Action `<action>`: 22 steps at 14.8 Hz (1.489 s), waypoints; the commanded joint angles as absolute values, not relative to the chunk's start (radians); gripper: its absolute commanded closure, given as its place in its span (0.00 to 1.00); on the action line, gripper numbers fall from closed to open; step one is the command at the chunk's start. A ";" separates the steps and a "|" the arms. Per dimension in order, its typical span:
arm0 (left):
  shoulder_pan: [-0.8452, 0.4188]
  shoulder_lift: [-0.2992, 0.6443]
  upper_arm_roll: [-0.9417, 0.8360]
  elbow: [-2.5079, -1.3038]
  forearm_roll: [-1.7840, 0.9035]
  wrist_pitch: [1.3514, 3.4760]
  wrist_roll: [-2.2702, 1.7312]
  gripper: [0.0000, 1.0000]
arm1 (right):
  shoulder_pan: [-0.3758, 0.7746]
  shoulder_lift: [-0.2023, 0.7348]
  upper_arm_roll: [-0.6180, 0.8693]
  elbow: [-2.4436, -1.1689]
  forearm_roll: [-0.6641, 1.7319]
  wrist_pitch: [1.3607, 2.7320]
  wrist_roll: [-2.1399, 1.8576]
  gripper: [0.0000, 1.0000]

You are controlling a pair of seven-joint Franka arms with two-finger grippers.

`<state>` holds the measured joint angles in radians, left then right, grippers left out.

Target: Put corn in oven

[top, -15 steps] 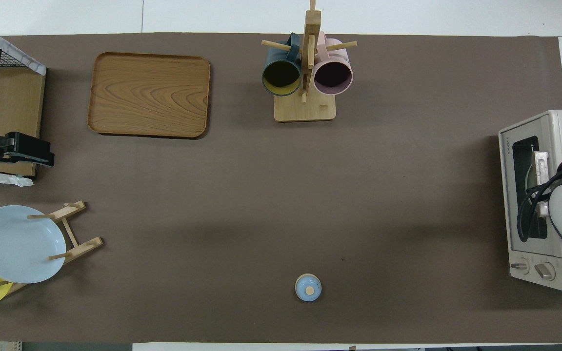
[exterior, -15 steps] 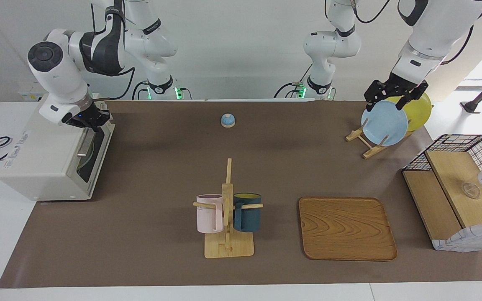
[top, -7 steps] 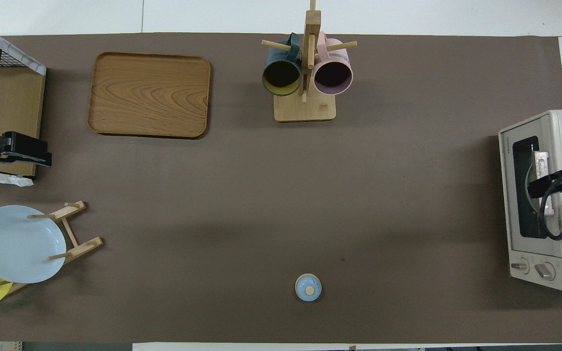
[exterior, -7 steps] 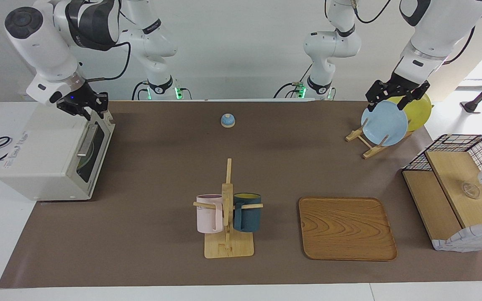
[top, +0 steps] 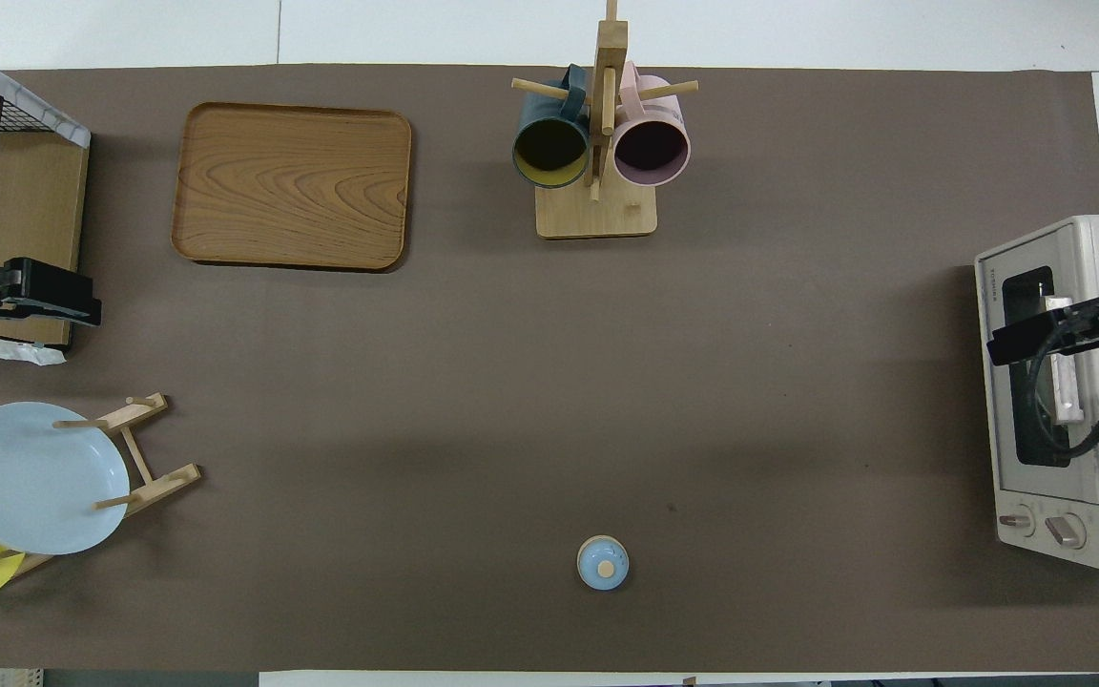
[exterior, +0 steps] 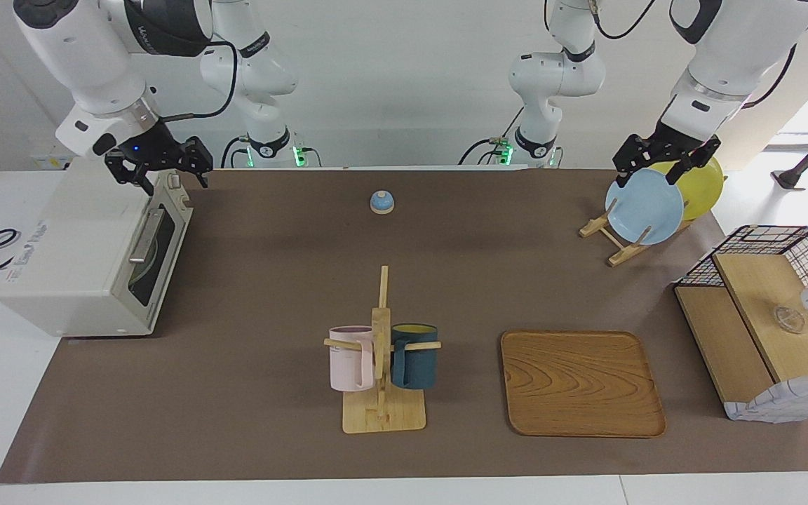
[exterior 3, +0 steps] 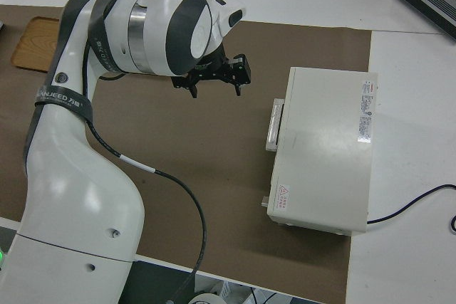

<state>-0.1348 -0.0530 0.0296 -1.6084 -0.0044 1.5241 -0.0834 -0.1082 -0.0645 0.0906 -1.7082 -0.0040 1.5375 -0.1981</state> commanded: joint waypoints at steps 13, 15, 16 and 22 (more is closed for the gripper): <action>-0.121 -0.069 0.021 -1.617 -0.002 1.513 -0.080 0.00 | 0.054 0.031 -0.074 -1.580 -0.006 1.493 -0.140 0.00; -0.121 -0.069 0.021 -1.617 -0.002 1.513 -0.080 0.00 | 0.048 0.031 -0.072 -1.582 0.011 1.471 -0.138 0.00; -0.121 -0.069 0.021 -1.617 -0.002 1.513 -0.080 0.00 | 0.043 0.028 -0.071 -1.580 0.011 1.474 -0.138 0.00; -0.121 -0.069 0.021 -1.617 -0.002 1.513 -0.080 0.00 | 0.037 0.023 -0.071 -1.580 0.014 1.479 -0.138 0.00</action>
